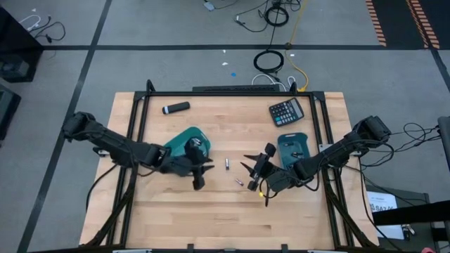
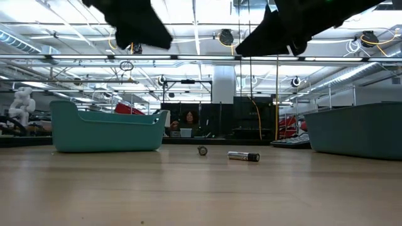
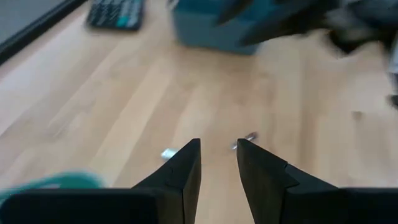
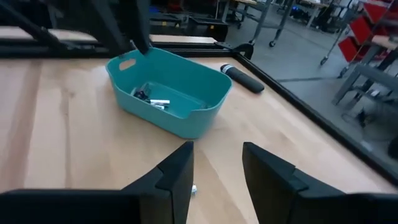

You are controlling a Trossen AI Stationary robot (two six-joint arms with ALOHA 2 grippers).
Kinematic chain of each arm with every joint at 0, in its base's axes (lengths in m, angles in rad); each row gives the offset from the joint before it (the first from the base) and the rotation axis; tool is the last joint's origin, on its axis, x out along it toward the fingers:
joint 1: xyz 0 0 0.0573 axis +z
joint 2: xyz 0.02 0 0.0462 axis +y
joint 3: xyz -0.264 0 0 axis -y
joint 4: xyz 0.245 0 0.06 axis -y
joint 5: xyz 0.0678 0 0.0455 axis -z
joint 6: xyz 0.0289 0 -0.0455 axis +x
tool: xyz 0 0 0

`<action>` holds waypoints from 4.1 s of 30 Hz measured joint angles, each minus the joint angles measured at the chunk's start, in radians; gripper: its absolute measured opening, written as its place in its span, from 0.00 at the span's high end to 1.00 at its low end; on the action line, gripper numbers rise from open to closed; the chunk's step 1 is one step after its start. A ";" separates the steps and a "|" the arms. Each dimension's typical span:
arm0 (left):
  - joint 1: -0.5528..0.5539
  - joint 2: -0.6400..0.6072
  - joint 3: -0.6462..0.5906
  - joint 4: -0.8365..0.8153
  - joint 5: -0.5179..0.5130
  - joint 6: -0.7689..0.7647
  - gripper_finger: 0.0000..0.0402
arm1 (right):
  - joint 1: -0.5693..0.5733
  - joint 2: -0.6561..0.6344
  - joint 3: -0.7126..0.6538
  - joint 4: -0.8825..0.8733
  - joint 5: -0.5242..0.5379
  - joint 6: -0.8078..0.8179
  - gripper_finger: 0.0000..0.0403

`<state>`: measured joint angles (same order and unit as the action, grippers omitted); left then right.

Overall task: Sort batteries
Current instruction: Put the white battery into the green bin

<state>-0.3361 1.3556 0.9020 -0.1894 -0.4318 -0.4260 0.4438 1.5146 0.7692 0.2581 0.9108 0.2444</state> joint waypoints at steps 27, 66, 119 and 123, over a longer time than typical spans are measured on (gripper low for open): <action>0.129 0.338 0.230 -0.222 0.170 0.327 0.72 | 0.044 0.250 0.000 0.049 -0.306 0.228 0.68; 0.075 0.368 0.229 -0.253 -0.024 0.406 0.53 | -0.003 0.413 0.060 -0.041 -0.361 0.300 0.70; -0.455 -0.066 0.101 -1.182 -0.812 -0.512 0.53 | -0.560 0.415 0.525 0.053 -0.973 -0.427 0.70; -0.413 -0.073 0.101 -1.172 -0.784 -0.538 0.53 | -0.570 0.414 0.525 0.023 -0.964 -0.441 0.61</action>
<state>-0.7488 1.2829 1.0031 -1.3613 -1.2162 -0.9636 -0.1258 1.9284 1.2942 0.2814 -0.0535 -0.1970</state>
